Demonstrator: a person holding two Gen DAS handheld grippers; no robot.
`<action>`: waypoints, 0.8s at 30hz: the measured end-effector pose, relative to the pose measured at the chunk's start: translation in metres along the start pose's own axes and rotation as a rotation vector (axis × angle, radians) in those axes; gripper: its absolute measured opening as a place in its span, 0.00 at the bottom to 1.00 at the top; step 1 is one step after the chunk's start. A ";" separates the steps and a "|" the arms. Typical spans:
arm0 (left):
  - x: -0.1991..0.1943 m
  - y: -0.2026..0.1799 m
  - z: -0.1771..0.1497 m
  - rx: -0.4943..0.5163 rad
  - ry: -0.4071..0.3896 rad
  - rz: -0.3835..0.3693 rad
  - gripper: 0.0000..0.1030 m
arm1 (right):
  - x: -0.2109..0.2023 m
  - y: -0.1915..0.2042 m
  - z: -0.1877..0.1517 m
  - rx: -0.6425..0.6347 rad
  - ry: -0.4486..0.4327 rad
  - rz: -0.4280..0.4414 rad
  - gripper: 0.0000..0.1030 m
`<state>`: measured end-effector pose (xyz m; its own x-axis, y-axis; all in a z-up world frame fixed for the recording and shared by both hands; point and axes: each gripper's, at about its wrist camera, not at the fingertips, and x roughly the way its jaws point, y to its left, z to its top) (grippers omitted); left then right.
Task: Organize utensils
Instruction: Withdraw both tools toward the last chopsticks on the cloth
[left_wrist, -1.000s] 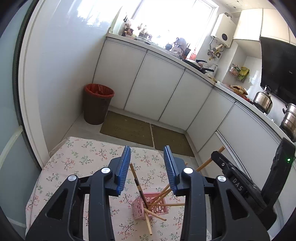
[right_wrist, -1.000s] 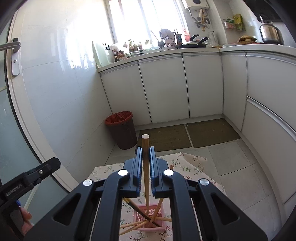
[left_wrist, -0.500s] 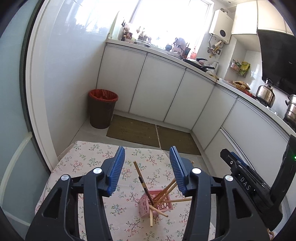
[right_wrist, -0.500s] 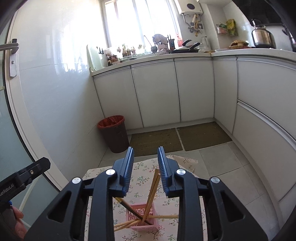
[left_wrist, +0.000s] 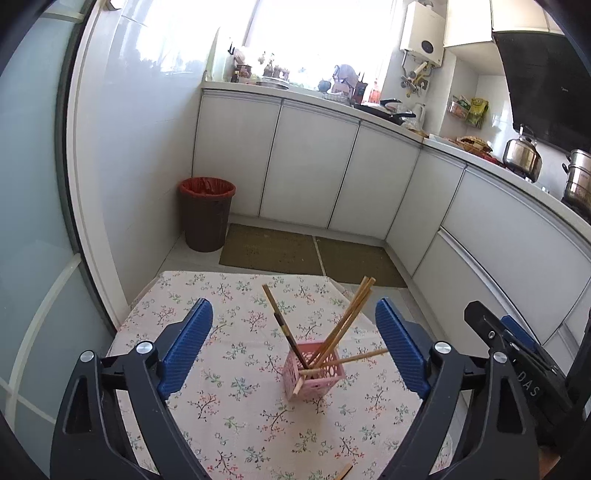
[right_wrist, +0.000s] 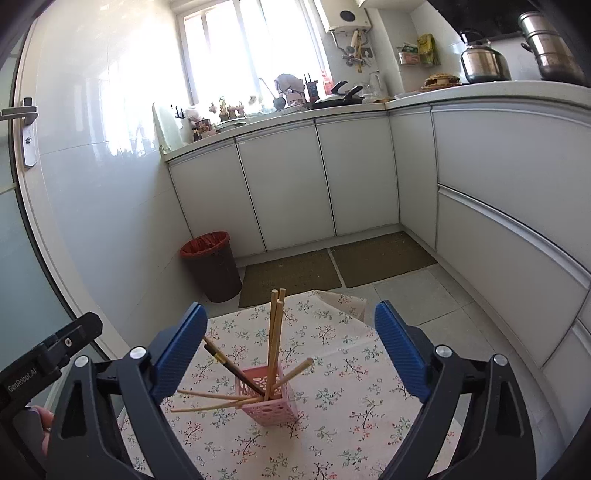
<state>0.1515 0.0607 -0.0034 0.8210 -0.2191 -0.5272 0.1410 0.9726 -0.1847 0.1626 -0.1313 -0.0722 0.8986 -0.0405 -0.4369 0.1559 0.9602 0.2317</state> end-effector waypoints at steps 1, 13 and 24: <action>0.000 -0.002 -0.005 0.009 0.011 0.002 0.88 | -0.001 -0.002 -0.005 0.001 0.008 -0.006 0.92; 0.014 -0.031 -0.067 0.212 0.230 -0.037 0.93 | -0.015 -0.084 -0.099 0.083 0.201 -0.101 0.93; 0.105 -0.074 -0.170 0.468 0.658 -0.029 0.89 | 0.005 -0.171 -0.180 0.211 0.393 -0.238 0.93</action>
<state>0.1331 -0.0474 -0.1859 0.3396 -0.1035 -0.9348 0.4942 0.8653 0.0838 0.0666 -0.2464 -0.2706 0.6125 -0.1053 -0.7835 0.4534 0.8586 0.2391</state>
